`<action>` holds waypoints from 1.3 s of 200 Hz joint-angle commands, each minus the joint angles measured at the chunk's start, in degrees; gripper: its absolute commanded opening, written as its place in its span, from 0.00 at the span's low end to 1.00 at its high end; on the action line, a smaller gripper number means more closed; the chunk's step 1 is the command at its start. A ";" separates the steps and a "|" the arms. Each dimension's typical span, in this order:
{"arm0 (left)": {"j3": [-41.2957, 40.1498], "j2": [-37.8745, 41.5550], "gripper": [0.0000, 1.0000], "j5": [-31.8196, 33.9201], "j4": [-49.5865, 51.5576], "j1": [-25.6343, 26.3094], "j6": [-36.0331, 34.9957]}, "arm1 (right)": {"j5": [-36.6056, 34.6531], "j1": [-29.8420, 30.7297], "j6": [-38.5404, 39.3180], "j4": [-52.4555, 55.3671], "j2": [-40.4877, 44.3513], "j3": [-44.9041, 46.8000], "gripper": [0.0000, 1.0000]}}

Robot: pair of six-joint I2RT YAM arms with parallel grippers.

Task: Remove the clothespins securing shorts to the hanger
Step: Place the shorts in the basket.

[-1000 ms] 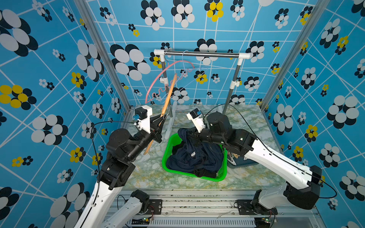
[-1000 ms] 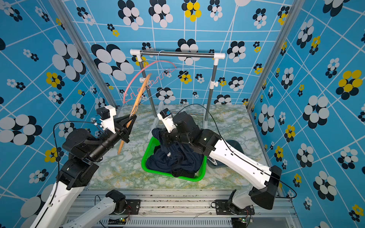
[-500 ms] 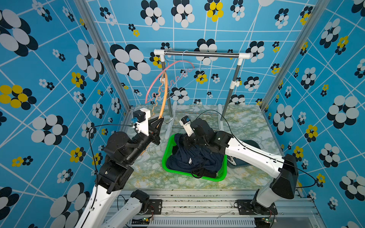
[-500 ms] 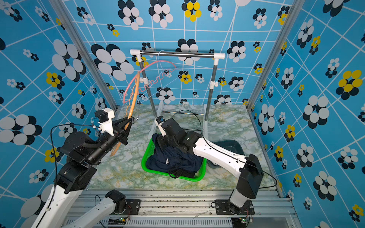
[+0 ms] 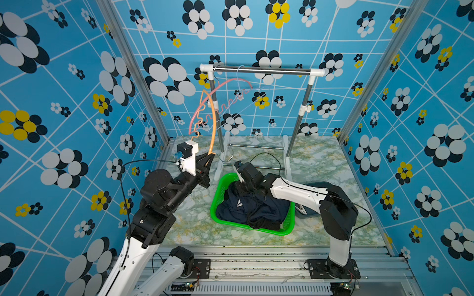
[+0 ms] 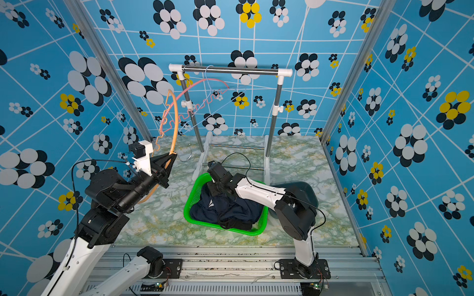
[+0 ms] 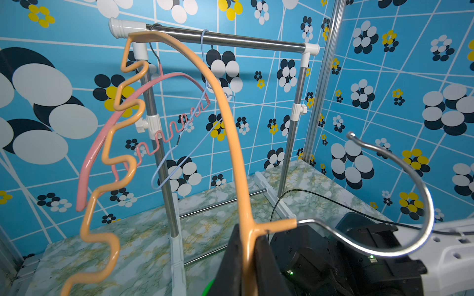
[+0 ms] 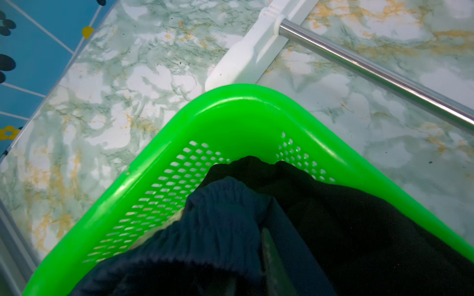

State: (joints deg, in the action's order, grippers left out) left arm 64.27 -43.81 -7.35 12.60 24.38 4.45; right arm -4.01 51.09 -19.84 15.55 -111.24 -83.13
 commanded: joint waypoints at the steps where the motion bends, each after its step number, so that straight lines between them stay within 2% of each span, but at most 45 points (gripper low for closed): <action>1: -0.37 -0.09 0.00 -0.73 -2.23 -0.51 0.47 | -1.24 -0.57 -0.96 1.50 -3.45 1.51 0.20; 31: -0.54 -0.63 0.00 -0.51 -1.93 -0.46 0.31 | -0.81 -0.74 -1.21 1.71 -4.52 1.92 0.27; 71: -0.36 -1.08 0.00 -0.63 -0.92 -0.56 0.04 | -0.21 -0.73 0.93 5.90 0.19 -0.84 0.53; 110: 0.31 -1.08 0.00 -0.93 0.29 -0.56 -0.32 | -0.40 -0.73 2.35 9.46 7.06 -3.33 0.67; 164: 0.45 -0.83 0.00 -0.82 0.54 -0.56 -0.41 | -2.67 -0.73 2.40 13.41 15.69 -3.20 0.72; 196: 0.15 -1.34 0.00 -0.82 0.36 -0.62 -0.15 | 0.35 -0.43 -0.05 12.38 22.31 0.87 0.65; 219: -0.28 -1.66 0.00 -0.91 0.15 -0.62 0.19 | -0.60 1.51 -1.51 12.12 26.91 5.48 0.64; 260: -0.64 -2.04 0.00 -1.02 -0.12 -0.65 0.53 | -2.70 6.12 -4.11 14.65 29.60 11.96 0.74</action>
State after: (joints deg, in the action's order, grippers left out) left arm 64.01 -45.50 -7.70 15.22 24.34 4.89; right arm -5.52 55.13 -21.63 26.98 -81.95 -74.32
